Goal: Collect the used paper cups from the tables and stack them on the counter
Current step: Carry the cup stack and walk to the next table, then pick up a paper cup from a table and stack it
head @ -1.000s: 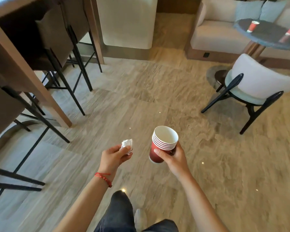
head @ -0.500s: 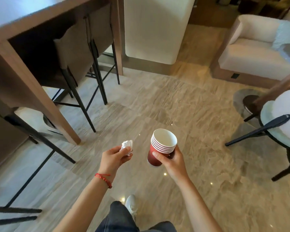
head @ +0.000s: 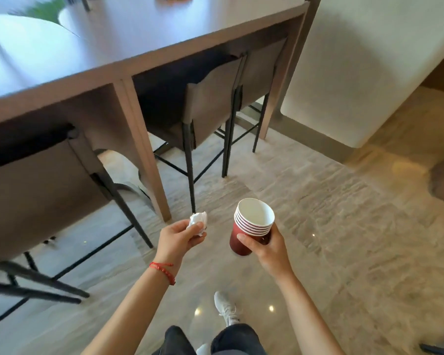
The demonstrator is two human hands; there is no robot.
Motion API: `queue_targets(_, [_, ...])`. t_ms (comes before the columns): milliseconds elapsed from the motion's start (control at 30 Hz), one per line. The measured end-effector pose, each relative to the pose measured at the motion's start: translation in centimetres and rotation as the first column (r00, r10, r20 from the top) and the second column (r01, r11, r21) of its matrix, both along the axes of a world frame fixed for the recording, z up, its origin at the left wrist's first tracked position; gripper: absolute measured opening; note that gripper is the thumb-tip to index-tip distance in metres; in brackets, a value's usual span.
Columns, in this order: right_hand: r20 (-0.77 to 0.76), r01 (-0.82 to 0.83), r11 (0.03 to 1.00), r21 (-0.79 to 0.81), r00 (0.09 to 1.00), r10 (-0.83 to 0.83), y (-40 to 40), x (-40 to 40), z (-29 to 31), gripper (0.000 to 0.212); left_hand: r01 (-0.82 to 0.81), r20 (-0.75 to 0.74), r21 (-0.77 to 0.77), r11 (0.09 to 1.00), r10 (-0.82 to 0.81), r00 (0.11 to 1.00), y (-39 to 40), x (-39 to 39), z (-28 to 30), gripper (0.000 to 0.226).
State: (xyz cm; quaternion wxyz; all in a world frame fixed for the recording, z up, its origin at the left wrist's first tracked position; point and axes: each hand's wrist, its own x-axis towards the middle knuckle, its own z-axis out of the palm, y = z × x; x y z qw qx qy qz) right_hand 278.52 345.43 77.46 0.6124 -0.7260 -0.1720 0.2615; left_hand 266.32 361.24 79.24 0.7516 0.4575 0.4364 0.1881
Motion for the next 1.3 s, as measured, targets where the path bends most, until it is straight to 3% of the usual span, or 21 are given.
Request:
queue_targets(267, [0.010,-0.380,0.924,0.039,0.925,0.380,10.9,6.3,0.9,0.061,-0.352,-0.010,0.021,0.936,0.353,0.936,5.1,1.8,0.4,0.015])
queue_targets(500, [-0.026,-0.646,0.758,0.090,0.759,0.650,18.9,7.0,1.4,0.063,-0.598,0.031,0.003,0.802,0.598,0.801,7.6,0.1,0.6,0.005])
queue_targets(633, [-0.038,-0.761,0.644,0.074,0.643,0.765,22.8,5.1,1.2,0.063,-0.726,0.091,-0.018,0.687,0.725,0.683,9.0,-2.3,0.8,0.013])
queue_targets(733, [-0.029,-0.816,0.574,0.070,0.573,0.819,26.0,3.5,2.0,0.066,-0.760,0.109,0.010,0.650,0.755,0.647,11.0,-4.1,1.2,0.011])
queue_targets(900, [0.020,-0.835,0.537,0.119,0.542,0.840,31.8,0.9,3.5,0.071,-0.787,0.167,0.078,0.612,0.770,0.615,15.9,-6.6,2.3,0.014])
queue_targets(1300, [0.173,-0.829,0.497,0.255,0.545,0.820,48.6,-5.9,11.9,0.062,-0.759,0.354,0.209,0.617,0.675,0.647,31.9,-14.6,9.4,0.021])
